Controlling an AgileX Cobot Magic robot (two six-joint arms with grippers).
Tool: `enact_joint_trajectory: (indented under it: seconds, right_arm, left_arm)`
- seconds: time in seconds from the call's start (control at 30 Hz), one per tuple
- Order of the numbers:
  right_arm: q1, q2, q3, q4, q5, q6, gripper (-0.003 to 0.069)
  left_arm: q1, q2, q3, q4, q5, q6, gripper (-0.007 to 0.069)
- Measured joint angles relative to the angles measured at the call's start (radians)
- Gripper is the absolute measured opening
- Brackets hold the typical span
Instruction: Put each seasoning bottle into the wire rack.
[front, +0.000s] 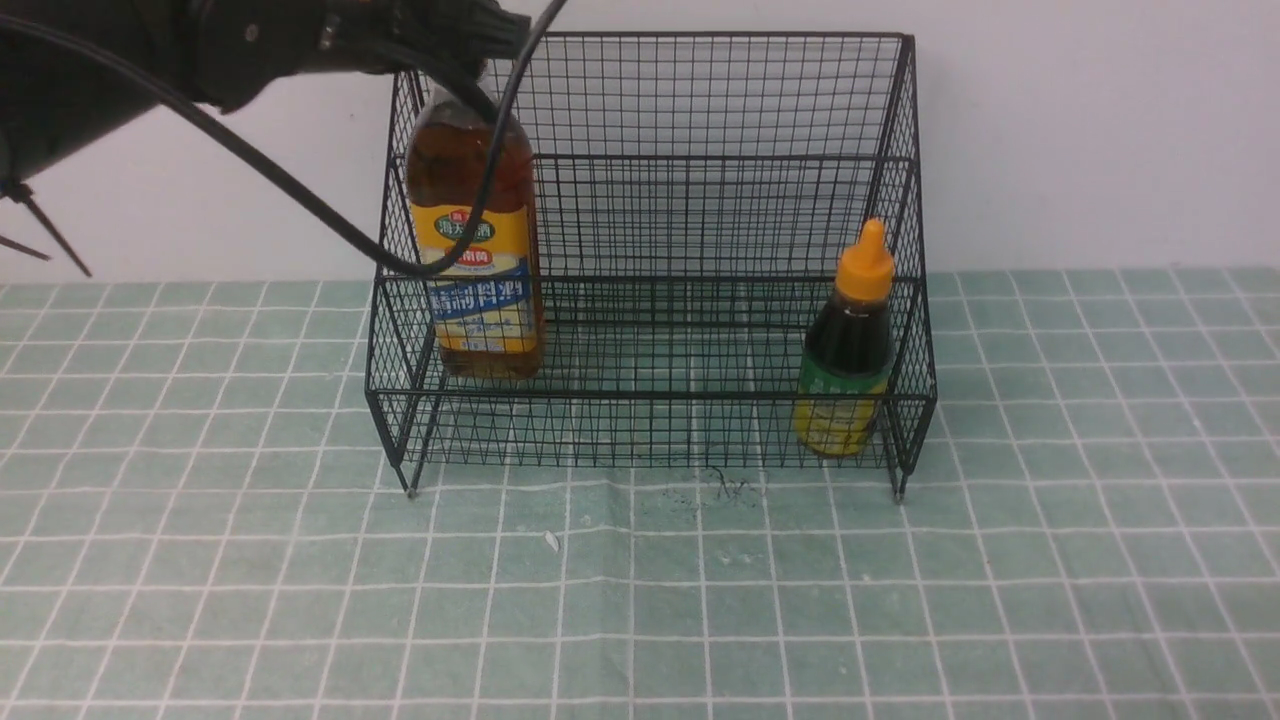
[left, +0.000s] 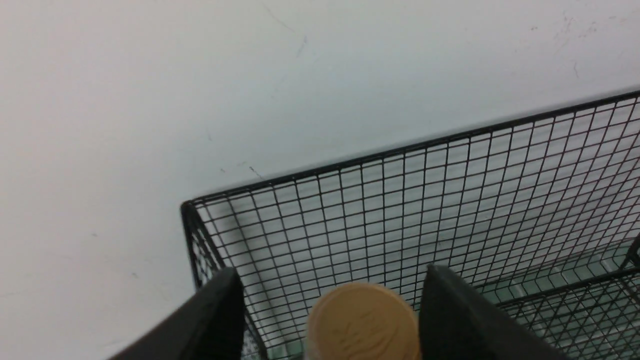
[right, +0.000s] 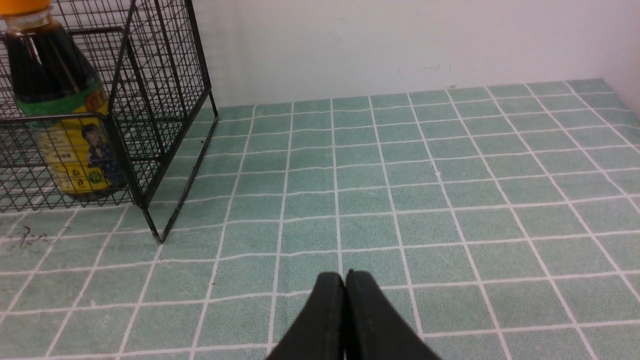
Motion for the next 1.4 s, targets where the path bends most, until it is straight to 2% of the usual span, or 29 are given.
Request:
enact_joint_trajectory:
  seconds: [0.2, 0.3, 0.4, 0.5, 0.57, 0.67, 0.87, 1.13, 1.4]
  right_arm:
    - [0.000, 0.000, 0.000, 0.000, 0.000, 0.000, -0.0015]
    - [0.000, 0.000, 0.000, 0.000, 0.000, 0.000, -0.0015]
    - [0.000, 0.000, 0.000, 0.000, 0.000, 0.000, -0.0015]
    - [0.000, 0.000, 0.000, 0.000, 0.000, 0.000, -0.0015]
    - [0.000, 0.000, 0.000, 0.000, 0.000, 0.000, -0.0015]
    - [0.000, 0.000, 0.000, 0.000, 0.000, 0.000, -0.0015]
    - [0.000, 0.000, 0.000, 0.000, 0.000, 0.000, -0.0015]
    - [0.000, 0.000, 0.000, 0.000, 0.000, 0.000, -0.0015]
    - [0.000, 0.000, 0.000, 0.000, 0.000, 0.000, -0.0015]
  left_arm:
    - [0.000, -0.117, 0.000, 0.070, 0.155, 0.000, 0.0353]
    - [0.000, -0.199, 0.000, 0.086, 0.310, 0.002, 0.0252]
    - [0.000, -0.266, 0.000, 0.085, 0.507, 0.009, 0.0116]
    - [0.000, -0.325, 0.000, 0.072, 0.662, 0.012, 0.0031]
    - [0.000, -0.383, 0.006, 0.049, 0.764, 0.014, 0.0002]
    - [0.000, -0.487, 0.052, -0.001, 0.793, 0.014, -0.0006]
    - [0.000, -0.766, 0.240, -0.113, 0.674, 0.014, -0.0006]
    - [0.000, -1.006, 0.378, -0.123, 0.679, 0.014, -0.0006]
    - [0.000, -1.078, 0.395, -0.123, 0.758, 0.014, -0.0006]
